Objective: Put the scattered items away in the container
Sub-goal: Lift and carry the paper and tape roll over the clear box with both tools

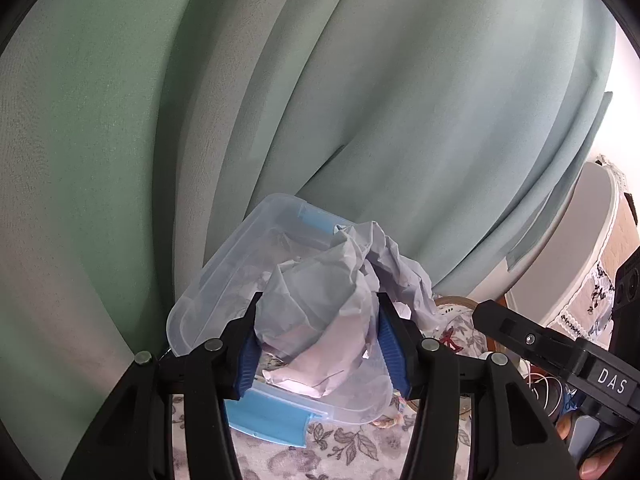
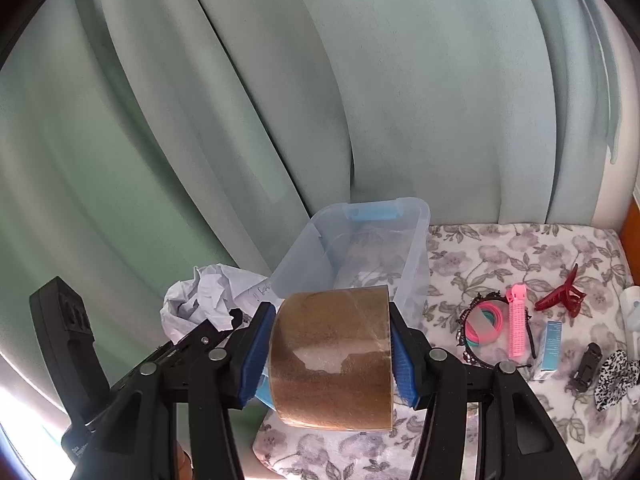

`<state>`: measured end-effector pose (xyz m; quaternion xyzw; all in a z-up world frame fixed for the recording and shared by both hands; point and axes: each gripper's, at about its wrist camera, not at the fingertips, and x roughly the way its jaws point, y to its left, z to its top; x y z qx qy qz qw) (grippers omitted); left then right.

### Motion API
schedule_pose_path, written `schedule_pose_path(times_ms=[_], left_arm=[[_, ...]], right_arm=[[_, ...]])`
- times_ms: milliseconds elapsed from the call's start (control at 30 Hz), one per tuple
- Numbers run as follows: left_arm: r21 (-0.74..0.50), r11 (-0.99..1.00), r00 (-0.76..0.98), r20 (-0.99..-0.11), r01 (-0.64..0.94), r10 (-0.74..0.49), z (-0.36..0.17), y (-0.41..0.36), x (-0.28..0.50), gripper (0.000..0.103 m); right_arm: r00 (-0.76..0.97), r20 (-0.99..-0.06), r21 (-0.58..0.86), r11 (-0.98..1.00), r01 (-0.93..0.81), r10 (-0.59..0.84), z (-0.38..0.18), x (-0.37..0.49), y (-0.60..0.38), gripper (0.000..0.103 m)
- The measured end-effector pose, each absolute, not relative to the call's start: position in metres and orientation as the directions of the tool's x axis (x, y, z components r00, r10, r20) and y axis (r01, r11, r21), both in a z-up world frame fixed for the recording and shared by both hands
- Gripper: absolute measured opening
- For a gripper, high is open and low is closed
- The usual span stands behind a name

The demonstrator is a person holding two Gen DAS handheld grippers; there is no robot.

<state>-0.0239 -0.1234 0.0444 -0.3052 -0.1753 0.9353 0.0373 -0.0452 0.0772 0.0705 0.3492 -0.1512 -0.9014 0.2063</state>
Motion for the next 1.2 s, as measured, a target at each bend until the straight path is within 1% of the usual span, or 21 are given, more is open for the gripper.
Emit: schedule_pose_path(times_ms=[567, 867, 1200], left_arm=[[-0.364, -0.927, -0.765, -0.622, 0.093, 0.167, 0.016, -0.135, -0.052, 0.054], [-0.368, -0.923, -0.744, -0.647, 0.115, 0.165, 0.002, -0.137, -0.061, 0.054], [-0.371, -0.919, -0.727, -0.666, 0.131, 0.166, -0.011, -0.148, -0.060, 0.054]], right_arm=[[-0.603, -0.628, 0.423, -0.866, 0.267, -0.493, 0.046, -0.073, 0.052, 0.057], [-0.592, -0.631, 0.397, -0.864, 0.309, -0.501, 0.043, -0.078, 0.033, 0.056], [-0.565, -0.638, 0.407, -0.851, 0.331, -0.524, 0.037, -0.088, 0.019, 0.054]])
